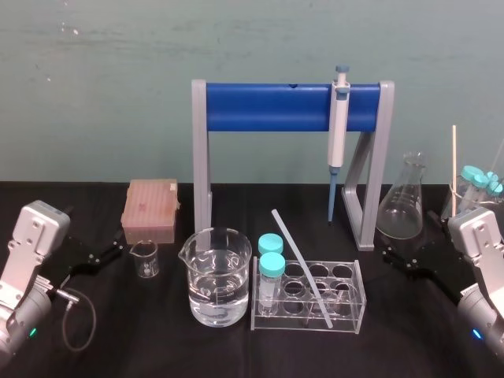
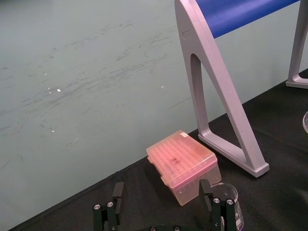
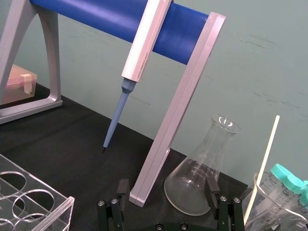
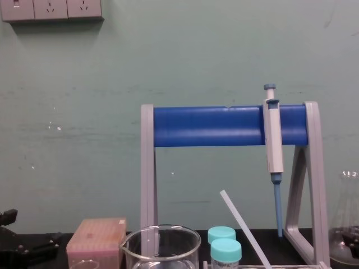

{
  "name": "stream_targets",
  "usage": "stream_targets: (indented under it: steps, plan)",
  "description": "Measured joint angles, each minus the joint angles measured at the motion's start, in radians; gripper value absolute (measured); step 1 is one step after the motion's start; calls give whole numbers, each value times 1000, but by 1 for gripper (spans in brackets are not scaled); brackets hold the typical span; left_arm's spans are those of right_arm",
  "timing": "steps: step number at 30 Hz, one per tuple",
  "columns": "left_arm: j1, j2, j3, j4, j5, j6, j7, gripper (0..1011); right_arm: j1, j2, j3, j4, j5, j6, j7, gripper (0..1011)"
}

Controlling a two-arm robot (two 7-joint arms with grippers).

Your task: Pick up the stirring rod with one hand, then place it down.

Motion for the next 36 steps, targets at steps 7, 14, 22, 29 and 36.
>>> stream_targets:
  steps: [7, 14, 22, 29, 36]
  plan:
    - [0, 0, 0, 0, 0, 0, 0, 1000, 0, 0, 0, 0, 0, 0, 0, 1003]
    - [0, 0, 0, 0, 0, 0, 0, 1000, 0, 0, 0, 0, 0, 0, 0, 1003]
    - [0, 0, 0, 0, 0, 0, 0, 1000, 0, 0, 0, 0, 0, 0, 0, 1003]
    - [0, 0, 0, 0, 0, 0, 0, 1000, 0, 0, 0, 0, 0, 0, 0, 1003]
    - [0, 0, 0, 0, 0, 0, 0, 1000, 0, 0, 0, 0, 0, 0, 0, 1003]
